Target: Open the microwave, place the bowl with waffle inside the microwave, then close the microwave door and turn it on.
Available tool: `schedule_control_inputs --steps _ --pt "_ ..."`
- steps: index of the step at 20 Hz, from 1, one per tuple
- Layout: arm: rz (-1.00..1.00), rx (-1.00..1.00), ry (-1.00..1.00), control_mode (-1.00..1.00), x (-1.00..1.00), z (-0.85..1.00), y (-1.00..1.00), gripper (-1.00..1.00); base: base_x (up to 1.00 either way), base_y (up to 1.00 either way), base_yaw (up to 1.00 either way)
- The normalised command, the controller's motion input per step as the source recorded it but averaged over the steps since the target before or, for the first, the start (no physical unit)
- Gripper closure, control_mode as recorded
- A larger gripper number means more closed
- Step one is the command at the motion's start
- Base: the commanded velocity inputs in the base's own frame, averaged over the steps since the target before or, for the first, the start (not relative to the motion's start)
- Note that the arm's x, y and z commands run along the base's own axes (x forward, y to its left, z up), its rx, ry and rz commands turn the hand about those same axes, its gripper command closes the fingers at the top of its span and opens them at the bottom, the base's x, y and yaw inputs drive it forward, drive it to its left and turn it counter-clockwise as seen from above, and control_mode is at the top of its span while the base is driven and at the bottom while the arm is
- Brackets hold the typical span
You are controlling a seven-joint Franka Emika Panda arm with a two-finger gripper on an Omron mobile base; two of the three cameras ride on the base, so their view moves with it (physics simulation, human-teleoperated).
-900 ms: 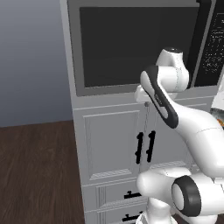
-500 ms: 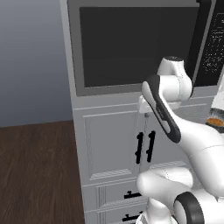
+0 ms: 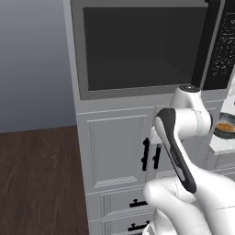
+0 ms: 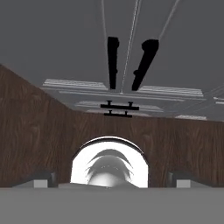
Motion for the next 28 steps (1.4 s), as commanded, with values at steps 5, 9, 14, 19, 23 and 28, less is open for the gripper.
schedule_control_inputs --steps 5,9,14,19,23,28 --pt "0.00 0.00 0.00 1.00 0.00 0.00 0.00 -1.00 -0.33 -0.34 0.00" --pt "0.00 0.00 0.00 1.00 0.00 0.00 0.00 -1.00 -0.23 -0.78 0.00" --pt "0.00 0.00 0.00 1.00 0.00 0.00 0.00 -1.00 -0.21 -0.86 0.00" --pt "0.00 0.00 0.00 1.00 0.00 0.00 0.00 -1.00 -0.17 -0.75 0.00" --pt "0.00 0.00 0.00 1.00 0.00 0.00 0.00 -1.00 -0.11 -0.24 0.17" --pt "0.00 0.00 0.00 1.00 0.00 0.00 0.00 -1.00 -0.06 0.00 0.41"
